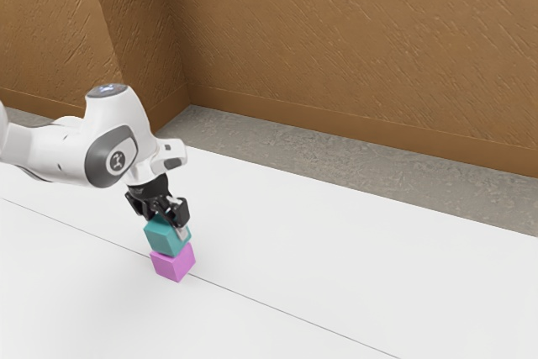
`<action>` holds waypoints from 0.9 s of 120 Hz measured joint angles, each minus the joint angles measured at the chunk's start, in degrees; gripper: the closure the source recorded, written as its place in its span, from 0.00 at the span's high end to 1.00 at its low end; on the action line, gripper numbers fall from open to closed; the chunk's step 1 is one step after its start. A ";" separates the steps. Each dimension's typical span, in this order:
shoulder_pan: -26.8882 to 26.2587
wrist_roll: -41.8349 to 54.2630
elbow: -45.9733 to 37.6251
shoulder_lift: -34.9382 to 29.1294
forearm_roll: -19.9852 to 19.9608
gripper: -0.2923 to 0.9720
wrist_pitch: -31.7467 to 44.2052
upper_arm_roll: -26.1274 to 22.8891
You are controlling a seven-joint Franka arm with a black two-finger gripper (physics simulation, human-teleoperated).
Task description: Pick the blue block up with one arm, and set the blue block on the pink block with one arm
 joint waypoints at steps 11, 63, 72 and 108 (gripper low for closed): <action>0.12 0.21 -0.32 -0.29 0.05 0.50 -0.09 0.06; 1.40 0.89 -0.85 -0.37 0.12 0.50 -0.25 0.11; 1.21 0.97 -0.78 -0.27 0.13 0.50 -0.23 0.11; 0.70 1.20 -0.56 -0.09 0.14 0.50 -0.11 0.10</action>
